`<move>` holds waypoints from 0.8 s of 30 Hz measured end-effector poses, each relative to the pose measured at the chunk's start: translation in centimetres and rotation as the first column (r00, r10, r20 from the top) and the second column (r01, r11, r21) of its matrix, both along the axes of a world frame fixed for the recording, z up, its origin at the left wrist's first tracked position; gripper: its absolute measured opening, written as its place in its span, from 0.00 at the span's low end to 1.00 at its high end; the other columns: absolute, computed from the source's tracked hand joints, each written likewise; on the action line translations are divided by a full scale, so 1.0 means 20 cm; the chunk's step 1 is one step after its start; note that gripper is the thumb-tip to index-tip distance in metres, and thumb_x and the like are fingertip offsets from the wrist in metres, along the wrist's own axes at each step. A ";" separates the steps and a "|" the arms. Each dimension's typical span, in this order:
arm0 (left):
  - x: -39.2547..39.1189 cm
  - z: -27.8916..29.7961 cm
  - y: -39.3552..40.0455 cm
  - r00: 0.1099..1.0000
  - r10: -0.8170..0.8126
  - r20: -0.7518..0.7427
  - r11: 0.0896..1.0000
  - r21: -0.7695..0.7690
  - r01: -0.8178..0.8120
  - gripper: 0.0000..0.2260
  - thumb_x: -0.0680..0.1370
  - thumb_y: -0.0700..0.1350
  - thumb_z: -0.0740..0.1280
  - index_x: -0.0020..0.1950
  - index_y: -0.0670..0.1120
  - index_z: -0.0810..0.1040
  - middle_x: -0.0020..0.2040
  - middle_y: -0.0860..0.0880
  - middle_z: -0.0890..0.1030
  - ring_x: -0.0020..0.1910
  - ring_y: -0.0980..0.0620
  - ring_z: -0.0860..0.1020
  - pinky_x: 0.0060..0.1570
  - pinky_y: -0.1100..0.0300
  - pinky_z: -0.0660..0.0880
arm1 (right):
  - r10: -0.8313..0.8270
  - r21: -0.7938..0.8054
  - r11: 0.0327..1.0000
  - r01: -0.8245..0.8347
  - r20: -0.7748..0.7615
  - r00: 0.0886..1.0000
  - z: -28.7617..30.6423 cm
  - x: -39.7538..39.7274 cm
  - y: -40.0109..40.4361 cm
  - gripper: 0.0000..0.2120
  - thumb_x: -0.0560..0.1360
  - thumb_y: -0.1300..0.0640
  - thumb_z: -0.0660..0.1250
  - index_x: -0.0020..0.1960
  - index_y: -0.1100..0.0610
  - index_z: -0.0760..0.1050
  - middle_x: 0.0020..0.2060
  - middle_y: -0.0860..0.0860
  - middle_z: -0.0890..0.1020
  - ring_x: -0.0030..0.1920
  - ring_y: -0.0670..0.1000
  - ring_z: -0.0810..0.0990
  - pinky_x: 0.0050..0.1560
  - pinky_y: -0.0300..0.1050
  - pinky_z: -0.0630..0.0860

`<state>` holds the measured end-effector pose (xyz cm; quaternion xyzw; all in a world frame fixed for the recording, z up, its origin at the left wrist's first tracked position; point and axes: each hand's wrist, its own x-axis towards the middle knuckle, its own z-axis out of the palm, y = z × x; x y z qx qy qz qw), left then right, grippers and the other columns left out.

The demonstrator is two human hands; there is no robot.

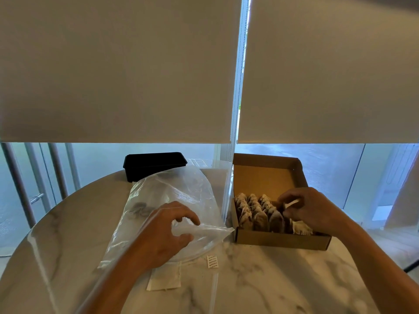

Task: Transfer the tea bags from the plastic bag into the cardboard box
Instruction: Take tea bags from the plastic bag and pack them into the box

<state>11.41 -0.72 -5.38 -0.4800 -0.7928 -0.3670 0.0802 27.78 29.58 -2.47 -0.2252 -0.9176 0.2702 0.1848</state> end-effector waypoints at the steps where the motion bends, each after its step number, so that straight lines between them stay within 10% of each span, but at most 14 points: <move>1: 0.00 -0.01 -0.02 1.000 0.002 -0.001 1.000 0.016 -0.002 0.12 0.67 0.44 0.76 0.39 0.60 0.79 0.47 0.64 0.78 0.51 0.63 0.72 0.48 0.71 0.66 | -0.031 0.023 0.999 0.031 -0.037 0.999 0.01 0.01 -0.01 0.13 0.70 0.62 0.74 0.47 0.45 0.78 0.46 0.43 0.82 0.43 0.44 0.81 0.46 0.38 0.77; 7: -0.01 -0.16 -0.25 0.986 0.150 -0.069 0.985 0.096 -0.143 0.17 0.65 0.36 0.77 0.34 0.59 0.81 0.52 0.65 0.77 0.55 0.67 0.71 0.52 0.74 0.65 | 0.008 0.040 0.999 0.003 -0.266 0.964 0.02 0.05 -0.28 0.08 0.73 0.57 0.71 0.42 0.43 0.78 0.41 0.38 0.80 0.42 0.42 0.80 0.44 0.34 0.75; 17: -0.02 -0.29 -0.49 0.949 0.310 -0.056 0.951 0.037 -0.308 0.10 0.72 0.58 0.63 0.48 0.74 0.76 0.56 0.72 0.71 0.56 0.67 0.70 0.52 0.63 0.70 | 0.463 0.023 0.885 -0.466 0.079 0.883 -0.19 -0.15 -0.89 0.09 0.74 0.47 0.68 0.53 0.44 0.80 0.45 0.40 0.80 0.45 0.39 0.77 0.48 0.33 0.76; 24: -0.03 -0.31 -0.48 0.946 0.325 -0.004 0.946 0.025 -0.325 0.16 0.73 0.46 0.65 0.58 0.61 0.79 0.54 0.71 0.73 0.57 0.67 0.72 0.58 0.72 0.67 | 0.529 0.197 0.817 -0.542 0.118 0.840 -0.24 -0.24 -0.99 0.13 0.76 0.51 0.65 0.60 0.43 0.77 0.49 0.42 0.77 0.46 0.41 0.75 0.46 0.30 0.70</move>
